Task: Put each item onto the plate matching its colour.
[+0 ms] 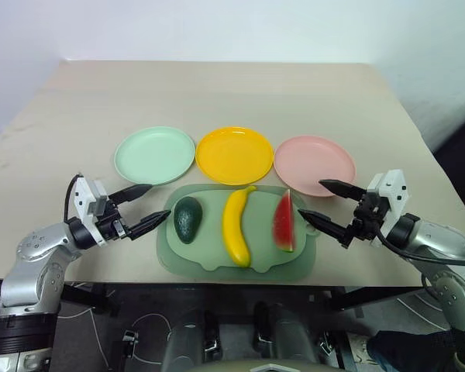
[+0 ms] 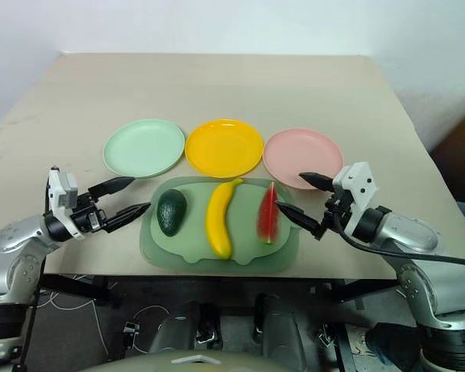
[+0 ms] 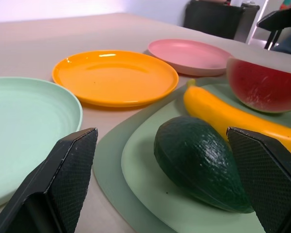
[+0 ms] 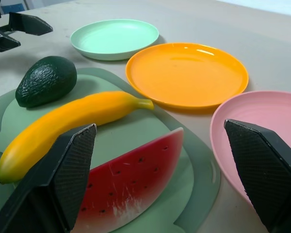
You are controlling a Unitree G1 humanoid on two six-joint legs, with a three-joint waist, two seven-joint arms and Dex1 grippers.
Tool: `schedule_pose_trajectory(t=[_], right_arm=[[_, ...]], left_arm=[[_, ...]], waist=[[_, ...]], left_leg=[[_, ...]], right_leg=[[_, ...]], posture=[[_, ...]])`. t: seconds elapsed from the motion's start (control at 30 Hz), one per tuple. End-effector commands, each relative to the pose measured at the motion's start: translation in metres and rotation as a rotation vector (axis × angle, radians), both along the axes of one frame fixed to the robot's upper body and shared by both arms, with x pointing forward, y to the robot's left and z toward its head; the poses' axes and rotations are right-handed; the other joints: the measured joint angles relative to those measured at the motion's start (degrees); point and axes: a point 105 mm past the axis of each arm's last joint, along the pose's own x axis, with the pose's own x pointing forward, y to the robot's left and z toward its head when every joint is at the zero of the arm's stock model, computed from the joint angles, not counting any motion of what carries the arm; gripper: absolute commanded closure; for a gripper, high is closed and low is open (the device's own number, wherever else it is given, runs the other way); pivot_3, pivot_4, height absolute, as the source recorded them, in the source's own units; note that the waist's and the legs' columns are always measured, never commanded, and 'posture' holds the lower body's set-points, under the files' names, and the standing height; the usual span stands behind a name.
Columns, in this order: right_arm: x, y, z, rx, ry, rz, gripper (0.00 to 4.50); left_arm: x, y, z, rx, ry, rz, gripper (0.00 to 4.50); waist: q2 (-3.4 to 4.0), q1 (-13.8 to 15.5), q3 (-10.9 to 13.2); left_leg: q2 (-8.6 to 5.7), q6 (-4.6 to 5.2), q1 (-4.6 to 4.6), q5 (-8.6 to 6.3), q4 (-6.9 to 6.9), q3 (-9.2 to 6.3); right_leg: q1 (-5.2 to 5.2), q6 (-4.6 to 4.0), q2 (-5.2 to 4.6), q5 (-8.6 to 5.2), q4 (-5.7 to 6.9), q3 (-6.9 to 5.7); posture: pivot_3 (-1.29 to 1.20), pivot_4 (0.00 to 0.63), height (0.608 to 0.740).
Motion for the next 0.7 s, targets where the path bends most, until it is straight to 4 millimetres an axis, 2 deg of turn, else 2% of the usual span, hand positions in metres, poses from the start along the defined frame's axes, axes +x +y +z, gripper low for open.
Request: schedule_pose_trajectory(t=[0.03,0.27,0.4,0.57,0.7], right_arm=[[-0.002,0.003,0.007,-0.005,-0.026,0.031,0.0],[-0.001,0.008,0.006,0.02,0.008,0.044,0.0],[0.0,0.006,0.0,-0.001,0.091,0.008,0.0],[-0.006,0.023,0.011,0.037,0.188,0.033,0.0],[-0.007,0.021,0.01,0.014,0.29,0.0,0.0]], left_arm=[[-0.004,-0.005,0.008,0.007,-0.041,-0.008,0.04],[-0.007,-0.012,0.011,-0.002,-0.048,-0.014,0.04],[-0.005,-0.014,0.009,0.003,-0.044,-0.022,0.04],[-0.003,-0.016,0.009,0.009,-0.042,-0.049,0.04],[-0.002,-0.021,0.01,0.006,-0.034,-0.076,0.04]], waist=[[0.0,0.03,0.0],[0.0,0.03,0.0],[0.0,0.03,0.0],[0.0,0.0,0.0],[0.0,-0.01,0.0]], left_leg=[[0.0,0.0,0.0,0.0,0.0,0.0],[0.0,0.0,0.0,0.0,0.0,0.0],[0.0,0.0,0.0,0.0,0.0,0.0],[0.0,0.0,-0.01,0.0,0.0,-0.01],[0.0,0.01,-0.02,0.0,-0.01,-0.01]], right_leg=[[0.0,0.0,0.0,0.0,0.0,0.0],[0.0,0.0,-0.01,0.0,0.0,0.0],[0.0,0.0,0.0,0.0,0.0,0.0],[-0.01,-0.19,-0.01,0.12,0.0,0.0],[-0.02,-0.19,0.0,0.12,-0.01,0.0]], posture=[[0.0,0.15,0.696],[0.0,0.15,0.696],[0.0,0.15,0.696],[0.0,0.15,0.696],[0.0,0.15,0.696]])
